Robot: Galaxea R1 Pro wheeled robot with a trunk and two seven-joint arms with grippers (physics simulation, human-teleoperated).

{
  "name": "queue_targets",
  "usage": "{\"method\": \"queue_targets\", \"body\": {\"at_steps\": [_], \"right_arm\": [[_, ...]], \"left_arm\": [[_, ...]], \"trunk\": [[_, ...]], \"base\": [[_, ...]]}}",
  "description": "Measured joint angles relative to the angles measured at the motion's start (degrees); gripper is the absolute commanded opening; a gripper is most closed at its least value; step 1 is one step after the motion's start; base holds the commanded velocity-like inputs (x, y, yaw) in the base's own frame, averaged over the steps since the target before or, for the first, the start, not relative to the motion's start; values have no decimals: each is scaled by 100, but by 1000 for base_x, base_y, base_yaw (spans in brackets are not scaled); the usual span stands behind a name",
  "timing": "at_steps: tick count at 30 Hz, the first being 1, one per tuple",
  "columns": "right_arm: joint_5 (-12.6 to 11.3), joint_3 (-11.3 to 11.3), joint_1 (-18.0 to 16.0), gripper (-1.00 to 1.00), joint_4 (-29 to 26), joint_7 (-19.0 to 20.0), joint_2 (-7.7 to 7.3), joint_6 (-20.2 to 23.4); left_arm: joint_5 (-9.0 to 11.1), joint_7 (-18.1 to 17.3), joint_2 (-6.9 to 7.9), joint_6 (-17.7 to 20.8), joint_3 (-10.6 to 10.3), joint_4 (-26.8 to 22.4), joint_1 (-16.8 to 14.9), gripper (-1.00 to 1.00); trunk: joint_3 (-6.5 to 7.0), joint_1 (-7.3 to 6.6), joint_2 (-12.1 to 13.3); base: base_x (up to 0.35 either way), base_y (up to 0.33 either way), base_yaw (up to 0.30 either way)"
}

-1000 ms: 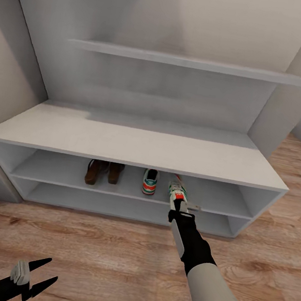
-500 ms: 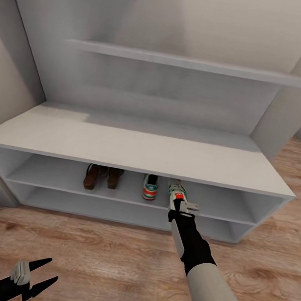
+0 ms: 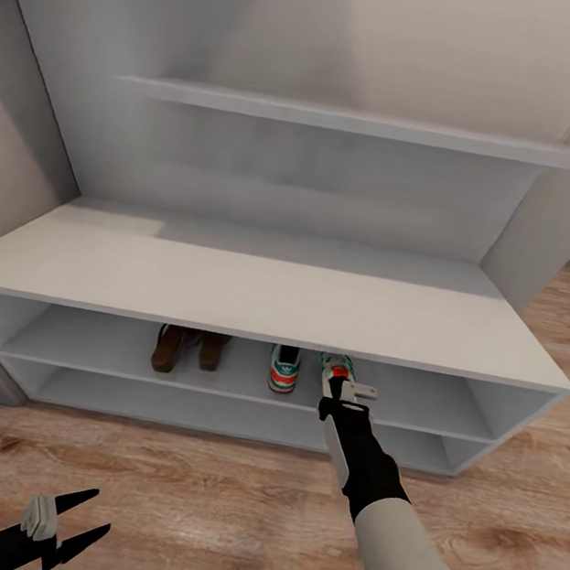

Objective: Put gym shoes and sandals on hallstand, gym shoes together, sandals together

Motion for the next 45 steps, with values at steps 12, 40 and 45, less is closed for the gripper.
{"method": "queue_targets", "body": {"at_steps": [12,40,45], "right_arm": [[13,-17,-3,-100,-67,-4,0,3],[58,-15,-3,100,-66,-5,0,8],[-3,-27,0,100,-3,1,0,7]], "left_arm": [[0,0,0,0,23,0,0,100],[0,0,-2,0,24,0,0,100],[0,0,0,0,24,0,0,100]], "trunk": [[1,-2,-1],[1,1,-1],[0,2,0]], "base": [[123,0,0],[74,27,0],[1,0,0]]}}
